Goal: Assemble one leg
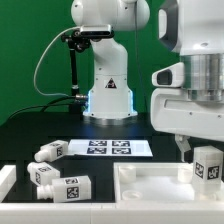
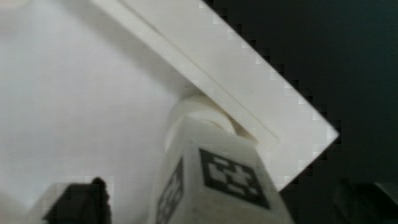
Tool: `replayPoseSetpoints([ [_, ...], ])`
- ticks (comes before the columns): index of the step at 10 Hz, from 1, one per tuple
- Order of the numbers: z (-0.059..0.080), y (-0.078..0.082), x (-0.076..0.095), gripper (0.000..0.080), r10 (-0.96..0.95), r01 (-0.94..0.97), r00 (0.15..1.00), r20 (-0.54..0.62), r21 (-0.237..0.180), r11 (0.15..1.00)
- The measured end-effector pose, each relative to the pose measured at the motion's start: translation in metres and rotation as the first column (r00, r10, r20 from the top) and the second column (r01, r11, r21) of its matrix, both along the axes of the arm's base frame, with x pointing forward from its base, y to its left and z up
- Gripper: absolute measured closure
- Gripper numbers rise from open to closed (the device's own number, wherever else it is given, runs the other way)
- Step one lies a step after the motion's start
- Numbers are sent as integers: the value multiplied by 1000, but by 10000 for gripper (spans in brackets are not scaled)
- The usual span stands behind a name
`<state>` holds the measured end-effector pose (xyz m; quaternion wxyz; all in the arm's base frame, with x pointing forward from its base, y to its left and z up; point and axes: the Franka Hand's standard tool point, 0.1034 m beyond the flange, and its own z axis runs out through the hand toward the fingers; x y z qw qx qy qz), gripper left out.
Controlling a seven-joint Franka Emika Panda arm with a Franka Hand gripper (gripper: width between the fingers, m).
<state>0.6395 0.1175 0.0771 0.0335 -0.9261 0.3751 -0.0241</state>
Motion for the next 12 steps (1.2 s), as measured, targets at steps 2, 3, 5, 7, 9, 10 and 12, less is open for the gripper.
replayPoseSetpoints([
  [2,4,3,1,157,220,-220,975,12,-34,975],
  [3,4,2,1,151,300,-299,954,12,-41,953],
  [5,6,-1,3,151,594,-591,805,1,-87,802],
  [7,7,-4,6,151,684,-679,729,15,-110,726],
  [9,6,-4,6,263,662,-657,749,15,-107,746],
  [10,6,-3,6,263,644,-640,765,18,-103,762],
  [12,6,-3,6,512,541,-537,841,26,-88,839],
])
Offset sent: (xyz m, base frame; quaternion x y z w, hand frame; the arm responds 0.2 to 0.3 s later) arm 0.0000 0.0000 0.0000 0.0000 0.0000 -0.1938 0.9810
